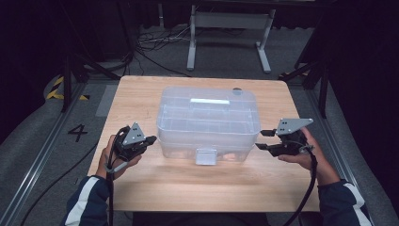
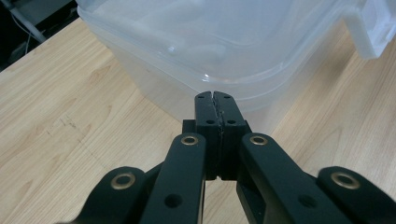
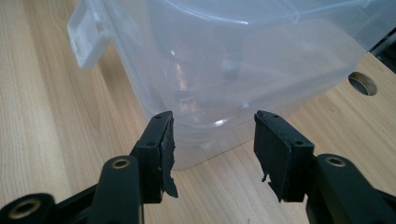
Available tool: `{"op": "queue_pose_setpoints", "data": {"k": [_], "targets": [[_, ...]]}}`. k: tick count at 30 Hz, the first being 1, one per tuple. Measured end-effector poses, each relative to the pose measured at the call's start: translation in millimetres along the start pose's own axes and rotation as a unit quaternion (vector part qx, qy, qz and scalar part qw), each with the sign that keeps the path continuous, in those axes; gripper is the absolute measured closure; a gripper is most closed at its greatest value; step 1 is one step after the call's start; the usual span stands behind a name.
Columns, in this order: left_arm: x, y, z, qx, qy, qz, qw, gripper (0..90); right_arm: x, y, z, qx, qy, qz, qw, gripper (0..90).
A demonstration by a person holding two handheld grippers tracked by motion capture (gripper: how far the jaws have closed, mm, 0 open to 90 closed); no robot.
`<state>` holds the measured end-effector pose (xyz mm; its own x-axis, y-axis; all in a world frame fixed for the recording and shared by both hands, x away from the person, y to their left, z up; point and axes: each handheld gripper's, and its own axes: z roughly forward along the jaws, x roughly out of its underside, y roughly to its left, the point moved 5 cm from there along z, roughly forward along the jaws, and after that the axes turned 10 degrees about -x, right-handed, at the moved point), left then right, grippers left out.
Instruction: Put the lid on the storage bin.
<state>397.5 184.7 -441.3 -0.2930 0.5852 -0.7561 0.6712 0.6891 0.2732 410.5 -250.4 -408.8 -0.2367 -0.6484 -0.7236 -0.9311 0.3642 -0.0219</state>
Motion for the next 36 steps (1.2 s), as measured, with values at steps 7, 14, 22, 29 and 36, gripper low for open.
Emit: {"op": "queue_pose_setpoints", "data": {"k": [7,14,22,29,36], "targets": [[2.7,-2.1,-3.6,-0.001,0.003,0.003,1.0000,83.2,-1.9,0.4,-0.7,0.008,-0.004,-0.005,0.9999,48.8],[8.4,-5.2,-11.3,-0.005,0.008,0.010,0.9999,70.1,-0.7,4.1,-5.5,0.027,0.003,-0.010,0.9996,46.7],[20.7,-5.2,-24.1,-0.027,0.020,0.014,0.9993,57.9,6.6,8.7,-14.0,0.049,0.016,-0.021,0.9984,44.8],[37.0,-6.3,-30.9,-0.023,0.037,0.020,0.9988,55.6,16.2,9.2,-16.6,0.054,0.017,-0.017,0.9982,42.4],[56.9,-4.6,-32.4,-0.026,0.058,0.017,0.9978,51.3,24.0,11.4,-17.9,0.062,0.018,-0.022,0.9976,40.9]]}}
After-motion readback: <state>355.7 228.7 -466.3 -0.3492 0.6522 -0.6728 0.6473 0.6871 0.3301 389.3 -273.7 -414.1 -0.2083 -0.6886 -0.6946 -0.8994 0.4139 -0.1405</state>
